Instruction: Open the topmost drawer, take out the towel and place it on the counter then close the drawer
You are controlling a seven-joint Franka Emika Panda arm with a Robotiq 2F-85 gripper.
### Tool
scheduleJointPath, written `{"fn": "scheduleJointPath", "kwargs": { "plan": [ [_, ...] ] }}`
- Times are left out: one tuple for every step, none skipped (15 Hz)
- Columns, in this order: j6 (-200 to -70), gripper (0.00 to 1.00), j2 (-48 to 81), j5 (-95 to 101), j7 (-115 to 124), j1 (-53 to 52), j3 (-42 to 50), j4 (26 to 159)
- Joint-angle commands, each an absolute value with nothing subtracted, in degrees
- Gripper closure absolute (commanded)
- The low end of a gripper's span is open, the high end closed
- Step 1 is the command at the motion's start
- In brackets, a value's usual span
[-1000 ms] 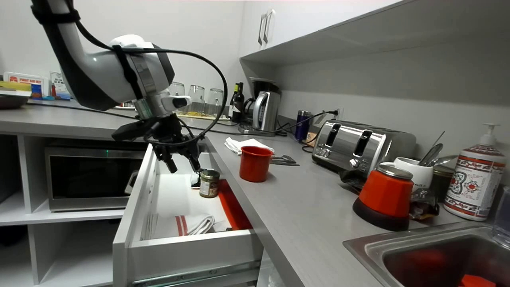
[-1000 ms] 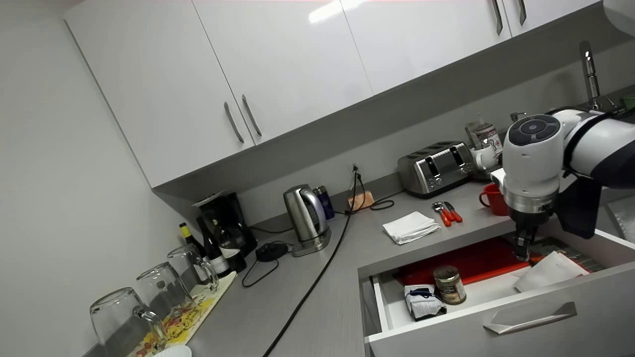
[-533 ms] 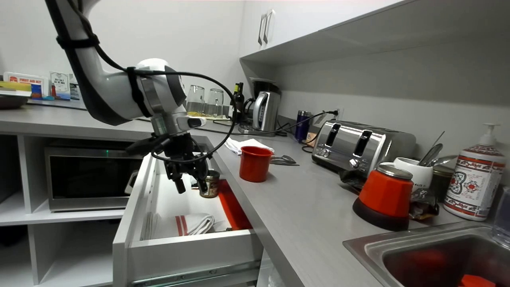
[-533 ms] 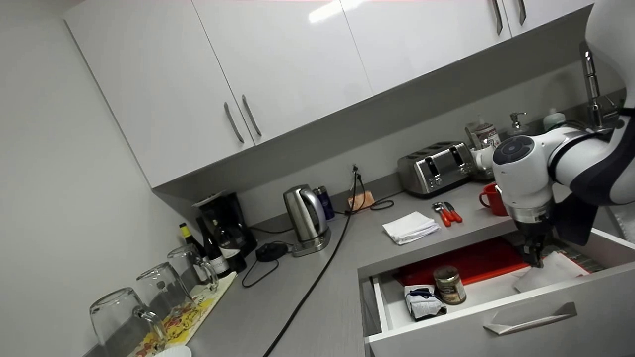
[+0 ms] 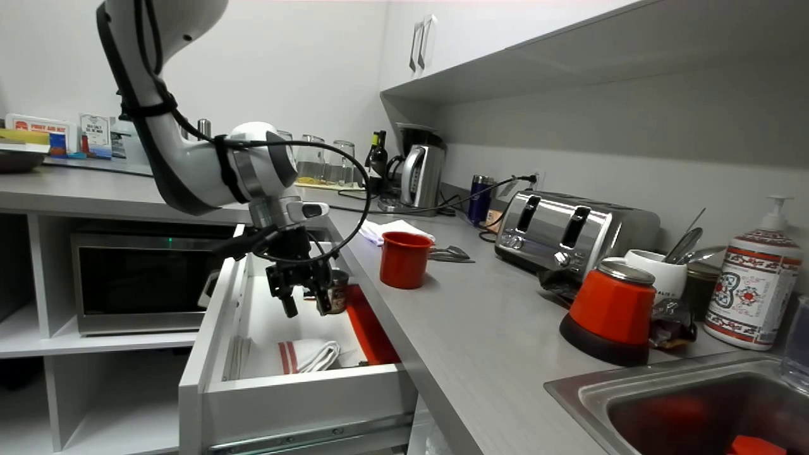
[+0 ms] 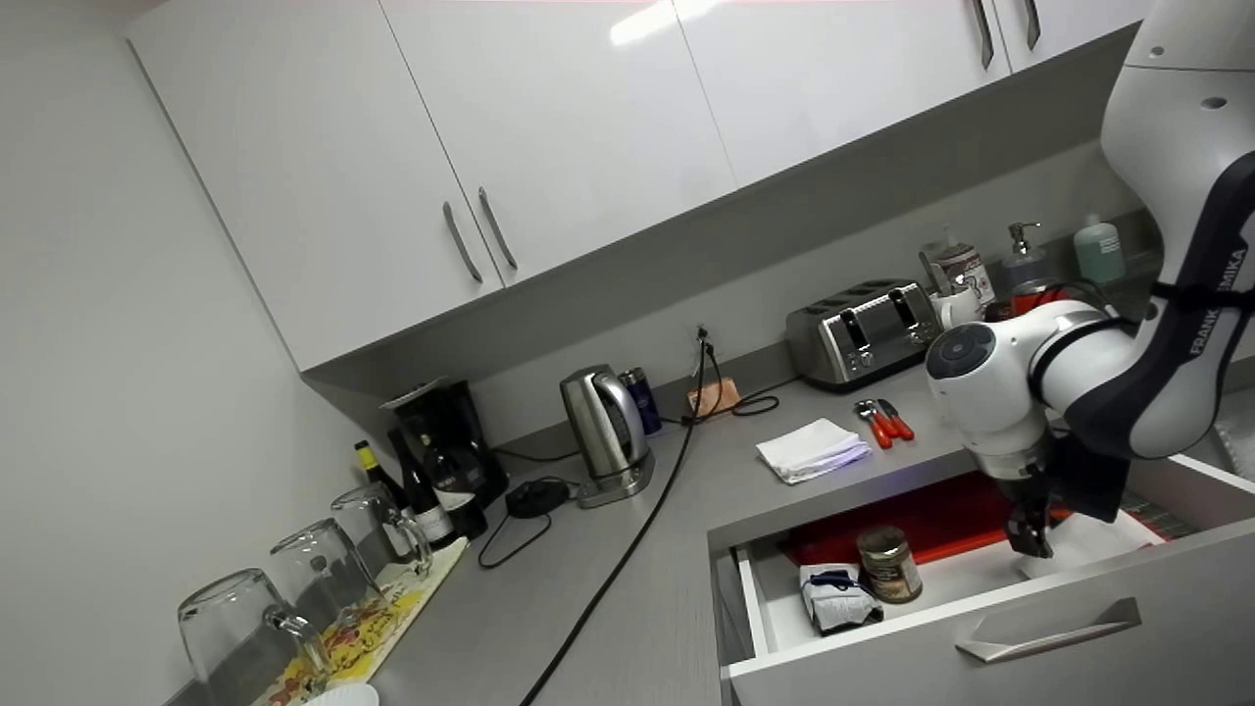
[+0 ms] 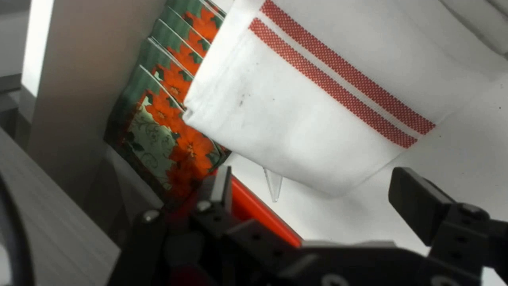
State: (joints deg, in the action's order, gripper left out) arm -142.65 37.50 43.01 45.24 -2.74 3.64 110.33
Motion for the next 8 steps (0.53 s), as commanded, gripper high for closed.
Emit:
{"fn": "scheduleJointPath", "kwargs": {
  "plan": [
    [-139.5,0.00,42.1,39.8,43.1,-6.5,5.9,104.4],
    [-139.0,0.00,43.0,39.4,43.3,-7.1,6.3,103.5],
    [-138.7,0.00,43.7,39.1,43.3,-7.5,6.6,102.7],
    [-138.3,0.00,44.4,38.8,43.3,-7.9,6.9,101.9],
    [-138.1,0.00,45.0,38.5,43.3,-8.2,7.2,101.3],
    [-137.9,0.00,45.5,38.2,43.3,-8.5,7.4,100.7],
    [-137.7,0.00,46.0,38.0,43.4,-8.8,7.7,100.2],
    [-137.5,0.00,46.6,37.7,43.5,-9.0,7.9,99.6]
  ]
}}
